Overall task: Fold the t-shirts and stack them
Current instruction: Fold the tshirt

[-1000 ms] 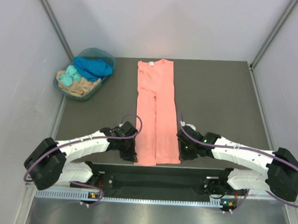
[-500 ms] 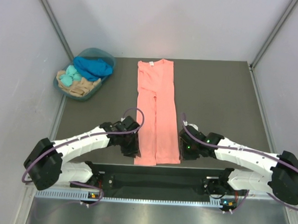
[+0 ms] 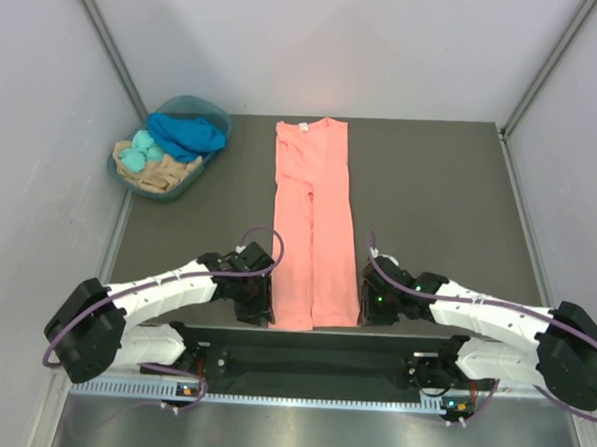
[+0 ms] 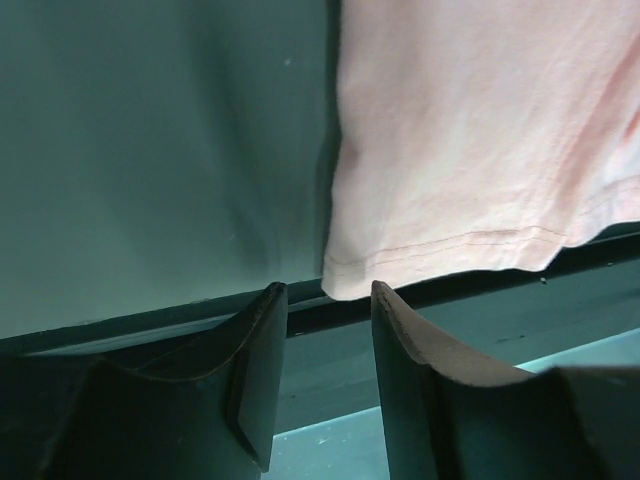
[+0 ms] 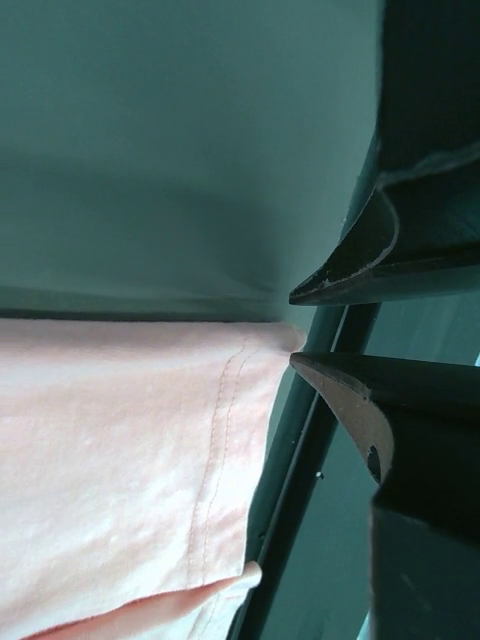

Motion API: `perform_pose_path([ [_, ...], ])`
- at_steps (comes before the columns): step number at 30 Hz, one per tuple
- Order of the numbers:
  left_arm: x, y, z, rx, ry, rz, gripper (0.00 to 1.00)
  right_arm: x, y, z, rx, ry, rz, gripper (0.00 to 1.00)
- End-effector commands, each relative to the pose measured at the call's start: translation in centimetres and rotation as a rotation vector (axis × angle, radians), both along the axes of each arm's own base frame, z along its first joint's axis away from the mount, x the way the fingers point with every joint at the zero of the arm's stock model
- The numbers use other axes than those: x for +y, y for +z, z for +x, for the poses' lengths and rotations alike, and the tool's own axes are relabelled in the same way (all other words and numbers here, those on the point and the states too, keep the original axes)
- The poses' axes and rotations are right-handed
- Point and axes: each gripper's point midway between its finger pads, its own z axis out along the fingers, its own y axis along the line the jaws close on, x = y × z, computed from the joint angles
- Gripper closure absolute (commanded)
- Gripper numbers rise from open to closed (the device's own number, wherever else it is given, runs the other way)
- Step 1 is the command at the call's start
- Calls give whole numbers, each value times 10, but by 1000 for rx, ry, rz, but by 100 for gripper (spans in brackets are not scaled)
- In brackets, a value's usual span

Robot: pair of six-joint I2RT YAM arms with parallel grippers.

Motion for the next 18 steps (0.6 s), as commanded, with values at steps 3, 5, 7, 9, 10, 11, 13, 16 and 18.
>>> perform_pose_path([
  [3, -1, -6, 1, -13, 25, -25, 58, 8, -2, 7, -8, -20, 46, 75],
  [5, -1, -9, -1, -5, 25, -28, 60, 7, -5, 6, 1, -19, 40, 76],
  [7, 0, -11, -2, 0, 26, -23, 63, 7, -7, 5, 7, -17, 38, 76],
  [9, -1, -12, -2, 1, 26, -24, 64, 8, -7, 5, 7, -16, 42, 76],
  [10, -1, -13, -3, 3, 25, -26, 64, 6, -9, 4, 11, -19, 37, 76],
  [11, 0, -14, -3, 6, 25, -23, 64, 6, -9, 4, 10, -19, 38, 77],
  [13, 0, -16, -4, 8, 24, -25, 65, 5, -10, 3, 13, -18, 37, 78],
  [16, 0, -16, -3, 7, 29, -25, 67, 6, -9, 3, 11, -18, 37, 83],
  [18, 0, -15, -3, 1, 31, -22, 68, 6, -9, 3, 13, -16, 37, 90],
])
